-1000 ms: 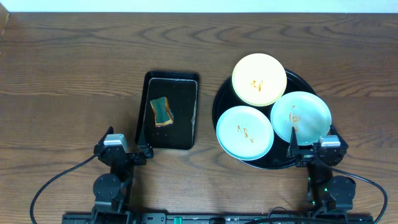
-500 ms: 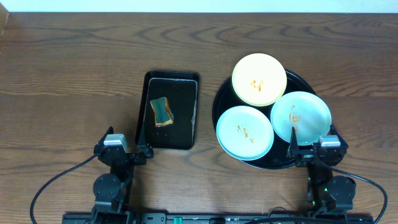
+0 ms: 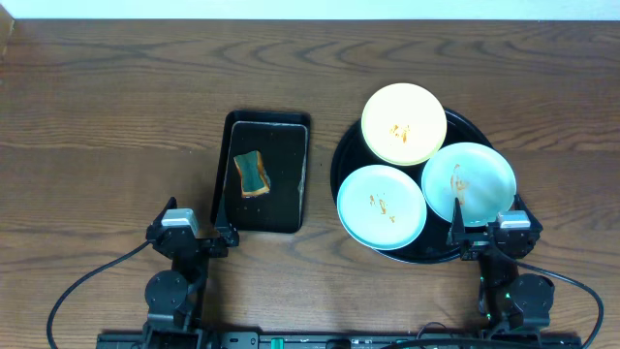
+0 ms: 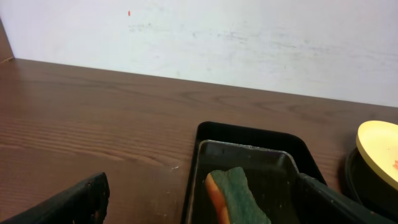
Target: Clean dirty plates on tray and stack at the side
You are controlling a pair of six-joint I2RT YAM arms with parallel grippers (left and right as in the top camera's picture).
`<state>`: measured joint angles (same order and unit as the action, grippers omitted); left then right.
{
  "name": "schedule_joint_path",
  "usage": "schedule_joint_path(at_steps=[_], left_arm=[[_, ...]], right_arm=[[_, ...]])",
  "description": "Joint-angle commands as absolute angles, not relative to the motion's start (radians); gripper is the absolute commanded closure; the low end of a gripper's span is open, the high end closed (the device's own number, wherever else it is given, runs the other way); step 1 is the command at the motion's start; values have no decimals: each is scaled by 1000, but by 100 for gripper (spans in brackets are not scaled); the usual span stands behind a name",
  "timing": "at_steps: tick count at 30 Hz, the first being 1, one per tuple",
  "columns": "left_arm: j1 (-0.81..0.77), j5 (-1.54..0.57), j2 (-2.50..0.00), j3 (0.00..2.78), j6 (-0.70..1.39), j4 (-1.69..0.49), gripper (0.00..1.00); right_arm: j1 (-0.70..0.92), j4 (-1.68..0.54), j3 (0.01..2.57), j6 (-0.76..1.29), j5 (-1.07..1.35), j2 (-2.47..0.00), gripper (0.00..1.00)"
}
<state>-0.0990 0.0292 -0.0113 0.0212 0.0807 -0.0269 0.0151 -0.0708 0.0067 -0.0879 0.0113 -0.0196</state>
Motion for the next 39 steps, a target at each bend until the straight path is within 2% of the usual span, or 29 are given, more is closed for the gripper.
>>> schedule_joint_path(at_steps=[1,9,14,19,24,31,39], left_arm=[[-93,38,-12,4,75,-70,7],[-93,38,-12,4,76,-70,6],[-93,38,-21,11,119,-76,6],[-93,38,-110,102,125,-175,6],[-93,38,-318,255,125,-251,6],[-93,37,-664,554,179,-366,7],[-93,34,-966,921,182,-657,6]], right_arm=[[28,-75,6,-91,15,-19,1],[28,-75,6,-91,16,-20,1],[28,-75,6,-2,15,-21,1],[28,-81,13,49,19,-35,1],[28,-184,117,48,20,-125,1],[28,-325,355,56,123,-395,1],[28,-595,662,55,205,-724,1]])
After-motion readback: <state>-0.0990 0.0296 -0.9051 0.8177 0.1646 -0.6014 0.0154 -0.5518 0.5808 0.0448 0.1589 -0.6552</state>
